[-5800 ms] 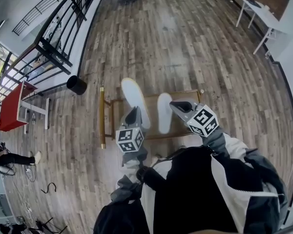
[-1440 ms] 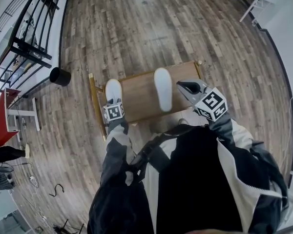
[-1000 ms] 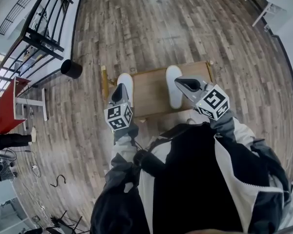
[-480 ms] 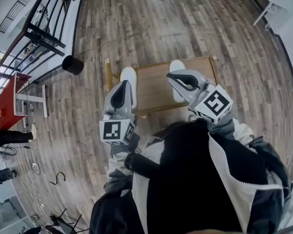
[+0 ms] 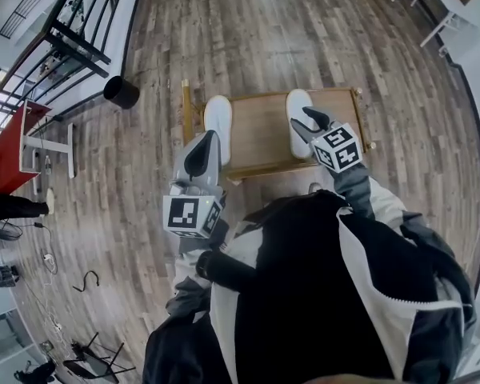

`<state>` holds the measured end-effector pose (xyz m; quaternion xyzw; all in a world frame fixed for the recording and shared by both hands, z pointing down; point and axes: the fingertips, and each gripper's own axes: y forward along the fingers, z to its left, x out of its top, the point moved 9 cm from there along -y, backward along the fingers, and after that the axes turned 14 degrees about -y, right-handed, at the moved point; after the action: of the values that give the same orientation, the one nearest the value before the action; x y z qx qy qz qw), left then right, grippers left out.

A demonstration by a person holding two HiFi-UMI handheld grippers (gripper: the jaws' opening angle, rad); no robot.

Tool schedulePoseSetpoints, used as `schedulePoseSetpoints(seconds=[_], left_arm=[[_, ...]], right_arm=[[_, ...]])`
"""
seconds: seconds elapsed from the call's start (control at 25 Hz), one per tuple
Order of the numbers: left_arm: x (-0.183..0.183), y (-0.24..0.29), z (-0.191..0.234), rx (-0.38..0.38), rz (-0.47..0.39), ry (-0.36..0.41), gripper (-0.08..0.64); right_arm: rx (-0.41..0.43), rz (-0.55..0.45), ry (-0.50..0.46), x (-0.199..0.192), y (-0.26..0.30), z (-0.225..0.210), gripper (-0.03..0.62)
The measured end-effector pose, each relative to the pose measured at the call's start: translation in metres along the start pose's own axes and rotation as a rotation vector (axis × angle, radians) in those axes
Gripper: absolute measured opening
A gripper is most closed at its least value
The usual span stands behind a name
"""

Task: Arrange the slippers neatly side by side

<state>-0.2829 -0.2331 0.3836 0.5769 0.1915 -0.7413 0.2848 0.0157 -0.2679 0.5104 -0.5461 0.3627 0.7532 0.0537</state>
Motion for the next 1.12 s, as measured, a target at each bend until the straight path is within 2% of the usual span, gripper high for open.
schedulePoseSetpoints(seconds=[0.16, 0.4, 0.48, 0.6, 0.72, 0.84, 0.88, 0.92, 1.12], left_arm=[[-0.005, -0.012, 0.000, -0.020, 0.017, -0.025, 0.014], [0.003, -0.023, -0.002, -0.017, 0.056, -0.012, 0.014], [0.003, -0.026, -0.003, -0.012, 0.062, -0.011, 0.014], [-0.005, -0.033, -0.004, 0.002, 0.067, 0.002, 0.014], [-0.007, -0.037, -0.003, 0.009, 0.093, 0.006, 0.014], [-0.007, -0.041, -0.002, 0.023, 0.103, 0.007, 0.014], [-0.008, -0.042, -0.001, 0.030, 0.098, 0.008, 0.014], [-0.009, -0.044, 0.000, 0.036, 0.092, 0.009, 0.014], [-0.011, -0.046, 0.005, 0.041, 0.089, -0.015, 0.014]], right_arm=[[-0.044, 0.157, 0.087, -0.044, 0.030, -0.017, 0.226], [-0.097, 0.399, 0.184, -0.101, 0.074, -0.053, 0.238], [-0.101, 0.455, 0.222, -0.119, 0.082, -0.061, 0.238], [-0.082, 0.530, 0.217, -0.142, 0.098, -0.066, 0.236], [-0.058, 0.556, 0.267, -0.155, 0.111, -0.065, 0.236], [-0.042, 0.577, 0.283, -0.159, 0.119, -0.066, 0.195], [-0.039, 0.585, 0.281, -0.160, 0.120, -0.065, 0.133], [-0.039, 0.588, 0.286, -0.160, 0.121, -0.065, 0.035], [-0.037, 0.564, 0.324, -0.161, 0.120, -0.062, 0.023]])
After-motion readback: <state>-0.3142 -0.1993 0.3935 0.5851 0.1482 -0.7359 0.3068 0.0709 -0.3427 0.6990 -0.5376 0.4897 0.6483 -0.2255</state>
